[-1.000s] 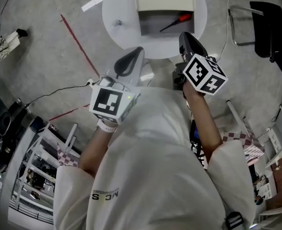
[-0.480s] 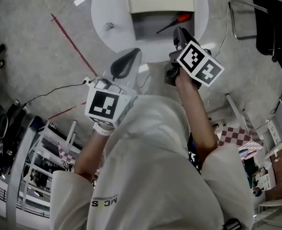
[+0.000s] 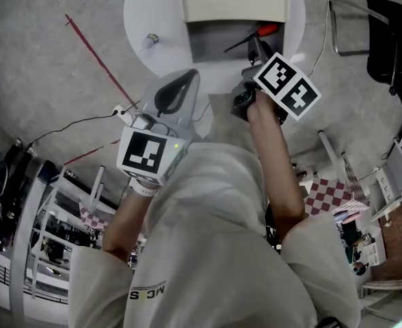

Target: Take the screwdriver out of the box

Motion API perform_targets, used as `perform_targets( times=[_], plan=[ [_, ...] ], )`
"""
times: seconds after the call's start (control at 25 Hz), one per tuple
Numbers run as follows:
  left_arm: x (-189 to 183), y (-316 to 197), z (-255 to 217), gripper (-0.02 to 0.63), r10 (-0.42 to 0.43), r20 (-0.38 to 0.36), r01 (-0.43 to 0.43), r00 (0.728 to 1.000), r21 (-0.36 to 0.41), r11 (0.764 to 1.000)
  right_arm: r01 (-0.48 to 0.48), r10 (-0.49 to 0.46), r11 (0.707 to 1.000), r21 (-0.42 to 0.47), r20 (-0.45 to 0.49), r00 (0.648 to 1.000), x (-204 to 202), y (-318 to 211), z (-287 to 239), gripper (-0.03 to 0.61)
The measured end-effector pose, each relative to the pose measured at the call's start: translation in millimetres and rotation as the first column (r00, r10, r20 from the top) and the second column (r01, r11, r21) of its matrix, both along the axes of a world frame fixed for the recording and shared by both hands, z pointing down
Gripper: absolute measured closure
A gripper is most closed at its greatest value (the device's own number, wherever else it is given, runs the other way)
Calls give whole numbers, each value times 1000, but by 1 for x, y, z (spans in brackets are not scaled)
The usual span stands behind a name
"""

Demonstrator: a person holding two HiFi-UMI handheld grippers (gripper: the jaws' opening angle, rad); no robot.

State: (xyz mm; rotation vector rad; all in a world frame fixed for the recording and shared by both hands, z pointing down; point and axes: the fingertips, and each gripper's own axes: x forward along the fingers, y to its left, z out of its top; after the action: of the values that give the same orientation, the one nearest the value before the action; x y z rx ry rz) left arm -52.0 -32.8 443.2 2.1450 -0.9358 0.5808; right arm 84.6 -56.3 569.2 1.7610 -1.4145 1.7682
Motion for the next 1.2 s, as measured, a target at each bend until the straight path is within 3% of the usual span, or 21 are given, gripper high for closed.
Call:
perform_targets(
  times=[0.76, 1.2],
  plan=[
    [-9, -27, 40, 612, -34, -11, 34, 999, -53, 998, -123, 126, 972, -203, 5, 992, -3, -11, 71, 480],
    [5, -27, 45, 612, -12, 5, 12, 1000, -66, 998, -194, 204, 950, -244, 17, 979, 6, -15, 79, 482]
  ],
)
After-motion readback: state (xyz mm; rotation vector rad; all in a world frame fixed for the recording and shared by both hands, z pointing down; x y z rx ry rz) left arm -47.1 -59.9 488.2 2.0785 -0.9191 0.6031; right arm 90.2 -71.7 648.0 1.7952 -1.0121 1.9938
